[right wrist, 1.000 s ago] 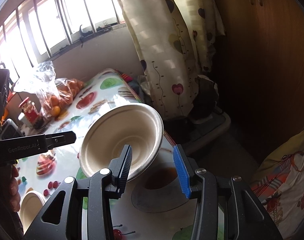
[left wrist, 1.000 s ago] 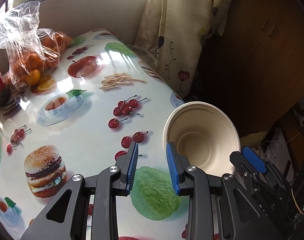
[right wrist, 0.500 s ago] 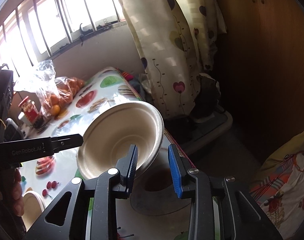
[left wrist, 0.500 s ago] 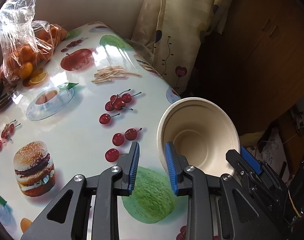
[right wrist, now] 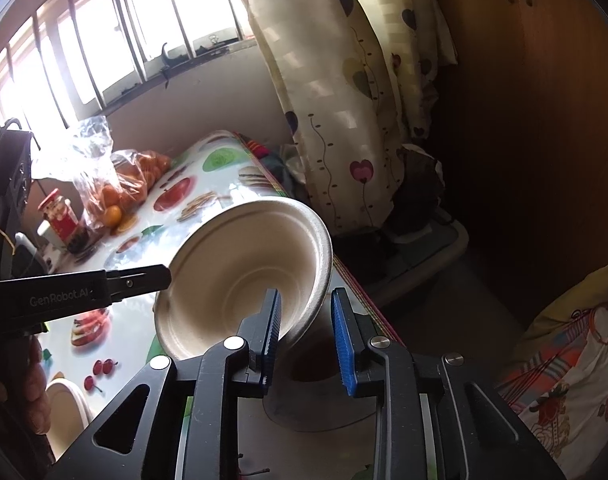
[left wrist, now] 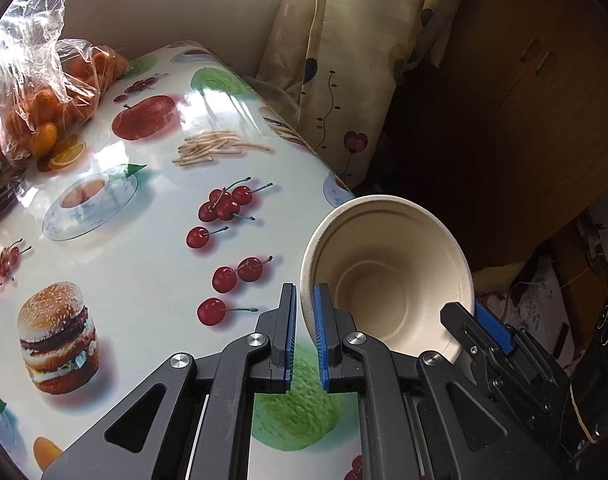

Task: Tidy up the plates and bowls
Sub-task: 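Carry the nested bowls with both grippers over the third beige bowl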

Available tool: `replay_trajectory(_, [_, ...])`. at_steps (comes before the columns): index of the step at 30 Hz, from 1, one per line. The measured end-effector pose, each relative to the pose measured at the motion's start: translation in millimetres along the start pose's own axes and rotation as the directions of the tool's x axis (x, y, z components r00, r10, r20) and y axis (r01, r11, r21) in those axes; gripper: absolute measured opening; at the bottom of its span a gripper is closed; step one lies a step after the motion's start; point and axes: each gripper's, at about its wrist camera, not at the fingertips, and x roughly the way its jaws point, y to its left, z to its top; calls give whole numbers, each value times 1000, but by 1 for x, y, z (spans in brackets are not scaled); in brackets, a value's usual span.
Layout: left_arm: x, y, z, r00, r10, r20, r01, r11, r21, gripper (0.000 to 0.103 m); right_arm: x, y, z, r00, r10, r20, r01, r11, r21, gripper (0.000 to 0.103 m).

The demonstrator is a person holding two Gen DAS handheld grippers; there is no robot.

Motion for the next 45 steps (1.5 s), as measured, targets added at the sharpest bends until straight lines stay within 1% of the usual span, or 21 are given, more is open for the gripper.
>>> replay_trajectory(2, [0, 0, 0, 1000, -5, 0, 5, 1000, -1, 7, 0, 1, 0, 1000, 1, 1, -1, 1000, -3, 20])
replay_trajectory(23, [-6, -1, -3, 1000, -7, 2, 7, 1000, -11, 7, 0, 0, -1, 1000, 8, 1, -8, 1000, -1, 20])
replay_trajectory(45, [-43, 5, -22, 999, -12, 48, 13, 1000, -29, 7, -31, 17, -10, 999, 40, 30, -38, 999, -39, 20])
